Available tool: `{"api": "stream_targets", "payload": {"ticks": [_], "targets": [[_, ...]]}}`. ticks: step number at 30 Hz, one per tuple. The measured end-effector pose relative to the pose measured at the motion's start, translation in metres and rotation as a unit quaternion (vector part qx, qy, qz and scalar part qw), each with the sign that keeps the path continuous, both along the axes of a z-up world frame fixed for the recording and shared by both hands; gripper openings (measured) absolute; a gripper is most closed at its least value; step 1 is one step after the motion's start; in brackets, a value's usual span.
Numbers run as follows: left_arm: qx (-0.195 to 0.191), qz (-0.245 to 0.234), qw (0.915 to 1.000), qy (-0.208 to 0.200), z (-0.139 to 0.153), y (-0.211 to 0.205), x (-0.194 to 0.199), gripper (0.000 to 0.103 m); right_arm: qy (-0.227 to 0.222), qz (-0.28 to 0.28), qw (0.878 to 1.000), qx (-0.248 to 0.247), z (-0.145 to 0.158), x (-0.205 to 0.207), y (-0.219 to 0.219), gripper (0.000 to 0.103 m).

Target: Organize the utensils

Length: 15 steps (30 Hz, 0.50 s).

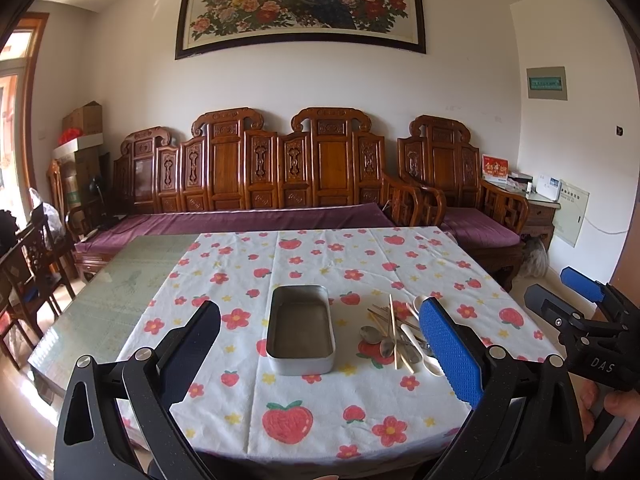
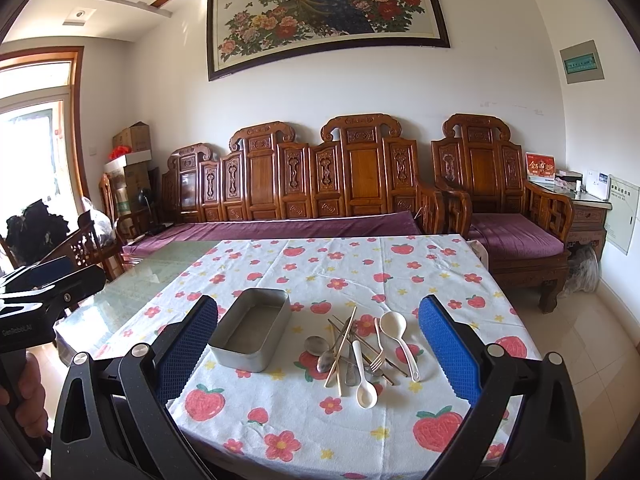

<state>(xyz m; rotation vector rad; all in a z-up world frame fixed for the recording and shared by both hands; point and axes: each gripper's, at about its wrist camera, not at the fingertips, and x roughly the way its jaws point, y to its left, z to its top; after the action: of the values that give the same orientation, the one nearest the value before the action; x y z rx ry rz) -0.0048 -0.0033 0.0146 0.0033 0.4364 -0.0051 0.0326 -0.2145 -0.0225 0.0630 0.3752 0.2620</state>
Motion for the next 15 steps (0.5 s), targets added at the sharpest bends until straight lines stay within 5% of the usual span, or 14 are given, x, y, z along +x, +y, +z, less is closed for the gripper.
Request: {"api": "stream_targets", "payload": {"ticks": [15], "targets": [[0.000, -0.001, 1.0000, 0.000, 0.0039, -0.0036, 0.0006, 0.097, 0.000, 0.000, 1.000, 0.001, 0.0006, -0.0002, -0.0003, 0.100]]}}
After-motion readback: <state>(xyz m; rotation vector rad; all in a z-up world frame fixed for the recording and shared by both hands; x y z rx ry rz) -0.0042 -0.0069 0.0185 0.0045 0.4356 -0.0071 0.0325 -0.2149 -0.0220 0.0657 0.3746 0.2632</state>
